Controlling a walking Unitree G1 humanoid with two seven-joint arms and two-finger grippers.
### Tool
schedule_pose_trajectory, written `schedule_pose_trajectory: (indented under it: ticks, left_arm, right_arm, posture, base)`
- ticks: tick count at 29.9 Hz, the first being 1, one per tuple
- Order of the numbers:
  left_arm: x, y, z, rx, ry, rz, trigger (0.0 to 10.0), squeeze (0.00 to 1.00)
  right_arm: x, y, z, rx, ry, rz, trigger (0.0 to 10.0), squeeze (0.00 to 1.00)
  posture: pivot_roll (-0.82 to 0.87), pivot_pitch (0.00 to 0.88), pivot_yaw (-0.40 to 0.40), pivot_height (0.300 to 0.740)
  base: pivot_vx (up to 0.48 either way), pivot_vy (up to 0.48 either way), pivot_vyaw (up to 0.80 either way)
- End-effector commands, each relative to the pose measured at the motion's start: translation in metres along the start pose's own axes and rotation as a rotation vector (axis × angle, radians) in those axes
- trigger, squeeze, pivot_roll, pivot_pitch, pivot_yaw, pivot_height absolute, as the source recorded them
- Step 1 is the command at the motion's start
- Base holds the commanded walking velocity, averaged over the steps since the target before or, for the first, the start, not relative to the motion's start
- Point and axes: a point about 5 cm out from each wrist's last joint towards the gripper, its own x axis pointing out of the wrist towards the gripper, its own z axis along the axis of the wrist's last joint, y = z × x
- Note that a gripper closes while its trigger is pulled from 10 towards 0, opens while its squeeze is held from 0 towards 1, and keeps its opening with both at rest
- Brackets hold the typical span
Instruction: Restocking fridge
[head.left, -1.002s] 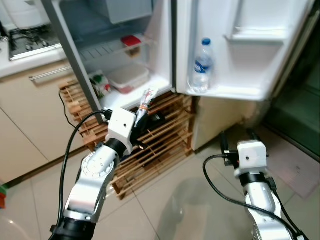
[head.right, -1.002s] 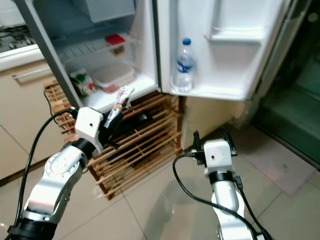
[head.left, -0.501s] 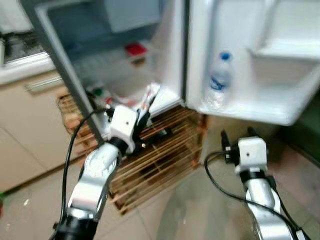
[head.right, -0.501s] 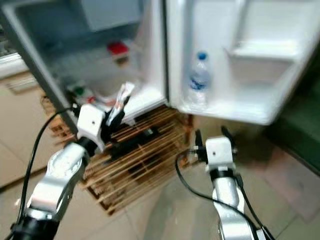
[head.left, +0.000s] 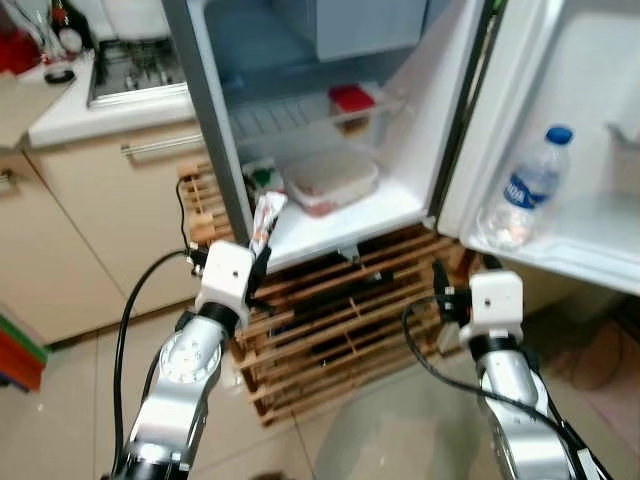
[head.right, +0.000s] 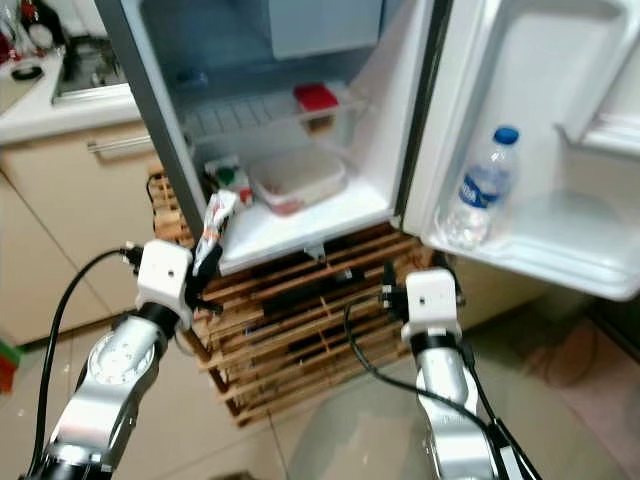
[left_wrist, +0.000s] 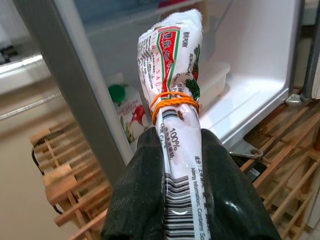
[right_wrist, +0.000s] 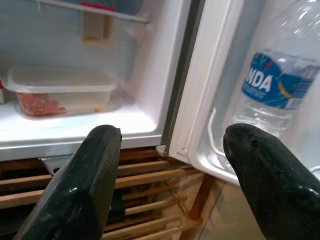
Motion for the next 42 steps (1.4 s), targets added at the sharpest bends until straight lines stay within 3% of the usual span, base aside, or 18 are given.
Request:
schedule_pose_trajectory:
  ticks: [1,12,18,33,36,42]
  left_arm:
    - [0.006,0.002,0.008,0.018,-0.036,0.009,10.0,0.0]
    - [0.01,0.003,0.013,-0.007,-0.051,0.014,10.0,0.0]
    - [0.011,0.006,0.015,-0.013,-0.067,0.041,10.0,0.0]
    - [0.006,0.01,-0.002,-0.033,0.022,0.055,10.0,0.0]
    - [0.004,0.017,-0.003,-0.173,0.012,0.104,10.0,0.0]
    - [0.003,0.02,-0.015,-0.235,0.068,0.134,10.0,0.0]
  right_arm:
    - [0.004,0.0,0.0,-0.005,0.004,0.01,10.0,0.0]
    - [0.008,0.006,-0.001,-0.005,0.004,0.019,10.0,0.0]
    - [0.011,0.007,0.0,0.011,0.008,0.031,10.0,0.0]
    - [0.008,0.009,0.002,0.052,0.004,0.043,10.0,0.0]
    - [0.005,0.009,0.0,0.084,0.013,0.037,10.0,0.0]
    - [0.005,0.011,-0.002,0.093,0.018,0.038,10.0,0.0]
  posture:
    - [-0.02,0.0,0.046,0.74]
    - [-0.01,0.0,0.052,0.74]
    - [0.0,0.0,0.047,0.74]
    - [-0.01,0.0,0.046,0.74]
    - [-0.01,0.0,0.043,0.74]
    - [-0.01,0.0,0.043,0.74]
  base:
    - [0.0,-0.472,0.0]
    - [0.242,-0.388,0.79]
    - [0.124,-0.101,0.0]
    - [0.0,0.0,0.0]
    - [0.0,0.0,0.0]
    - [0.0,0.0,0.0]
